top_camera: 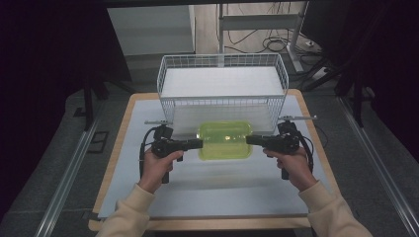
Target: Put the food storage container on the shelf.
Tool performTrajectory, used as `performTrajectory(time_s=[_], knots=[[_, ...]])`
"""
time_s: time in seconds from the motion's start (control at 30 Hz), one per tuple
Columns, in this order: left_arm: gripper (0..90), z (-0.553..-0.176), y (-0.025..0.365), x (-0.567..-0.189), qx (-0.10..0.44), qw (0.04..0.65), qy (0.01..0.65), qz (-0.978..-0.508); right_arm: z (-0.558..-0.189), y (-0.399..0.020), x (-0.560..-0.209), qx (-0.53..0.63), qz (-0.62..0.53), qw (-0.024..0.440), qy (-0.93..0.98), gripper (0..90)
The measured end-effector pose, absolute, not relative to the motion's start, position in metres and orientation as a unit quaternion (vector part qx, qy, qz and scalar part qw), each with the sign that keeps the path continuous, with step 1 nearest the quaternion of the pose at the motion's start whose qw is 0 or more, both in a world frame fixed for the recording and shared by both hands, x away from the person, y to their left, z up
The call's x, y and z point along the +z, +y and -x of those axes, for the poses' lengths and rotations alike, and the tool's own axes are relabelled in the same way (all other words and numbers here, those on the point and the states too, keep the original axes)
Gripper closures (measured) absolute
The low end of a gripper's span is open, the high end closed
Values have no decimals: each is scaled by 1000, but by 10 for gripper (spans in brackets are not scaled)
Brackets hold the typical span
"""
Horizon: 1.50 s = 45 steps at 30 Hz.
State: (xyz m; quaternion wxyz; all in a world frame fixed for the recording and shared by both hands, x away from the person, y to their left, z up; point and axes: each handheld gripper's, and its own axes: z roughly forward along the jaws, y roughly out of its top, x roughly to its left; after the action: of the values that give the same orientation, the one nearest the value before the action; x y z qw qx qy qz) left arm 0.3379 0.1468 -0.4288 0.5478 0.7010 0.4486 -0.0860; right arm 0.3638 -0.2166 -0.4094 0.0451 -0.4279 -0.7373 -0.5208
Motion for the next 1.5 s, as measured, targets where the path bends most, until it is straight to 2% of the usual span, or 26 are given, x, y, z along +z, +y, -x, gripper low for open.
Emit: performTrajectory(time_s=[0.6, 1.5], knots=[[821, -358, 151, -373, -56, 562, 431, -704, -382, -211, -354, -541, 407, 11, -736, 805], [821, -384, 153, -334, -41, 566, 424, -706, -408, -207, -314, -547, 401, 0, -734, 805]])
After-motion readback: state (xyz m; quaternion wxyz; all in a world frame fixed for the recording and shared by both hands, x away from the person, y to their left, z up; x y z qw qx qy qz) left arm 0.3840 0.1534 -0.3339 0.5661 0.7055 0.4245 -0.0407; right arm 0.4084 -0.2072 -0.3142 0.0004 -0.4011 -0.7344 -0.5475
